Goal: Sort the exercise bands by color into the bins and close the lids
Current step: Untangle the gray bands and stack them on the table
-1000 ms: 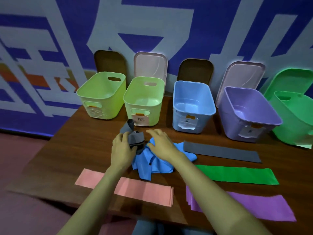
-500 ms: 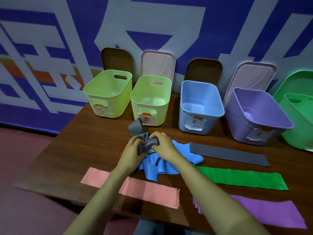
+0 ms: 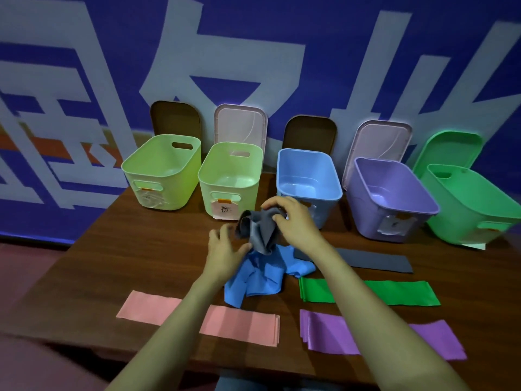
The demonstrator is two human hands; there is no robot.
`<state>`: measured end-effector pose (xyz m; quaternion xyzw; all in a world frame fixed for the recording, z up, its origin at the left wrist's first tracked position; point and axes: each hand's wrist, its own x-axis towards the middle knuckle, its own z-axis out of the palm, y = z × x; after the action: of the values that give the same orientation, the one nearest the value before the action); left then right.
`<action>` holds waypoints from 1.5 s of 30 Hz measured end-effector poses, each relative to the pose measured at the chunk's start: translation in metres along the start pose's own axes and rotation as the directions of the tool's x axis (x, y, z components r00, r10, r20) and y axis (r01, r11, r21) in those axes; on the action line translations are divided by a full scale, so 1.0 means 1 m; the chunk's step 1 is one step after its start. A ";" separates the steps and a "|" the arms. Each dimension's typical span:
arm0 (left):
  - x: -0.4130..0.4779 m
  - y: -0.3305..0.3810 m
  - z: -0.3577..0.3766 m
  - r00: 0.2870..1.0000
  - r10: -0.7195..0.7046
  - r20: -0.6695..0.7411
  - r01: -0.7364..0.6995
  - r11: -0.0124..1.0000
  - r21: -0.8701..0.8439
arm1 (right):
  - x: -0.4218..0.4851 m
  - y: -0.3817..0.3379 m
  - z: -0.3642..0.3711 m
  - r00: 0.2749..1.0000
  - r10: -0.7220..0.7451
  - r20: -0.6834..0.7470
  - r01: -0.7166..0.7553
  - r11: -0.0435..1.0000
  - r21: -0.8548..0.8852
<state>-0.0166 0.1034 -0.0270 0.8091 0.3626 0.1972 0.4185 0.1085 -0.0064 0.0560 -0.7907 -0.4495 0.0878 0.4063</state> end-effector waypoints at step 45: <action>-0.046 0.079 0.031 0.994 -0.017 0.106 0.080 0.783 -0.617 | -0.068 0.021 -0.033 0.935 0.258 -0.244 -0.167 0.926 0.339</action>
<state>0.0055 0.0214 0.0198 0.6253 0.2780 0.2560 0.6827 0.0990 -0.0840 0.0465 -0.7649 -0.2775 0.0873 0.5747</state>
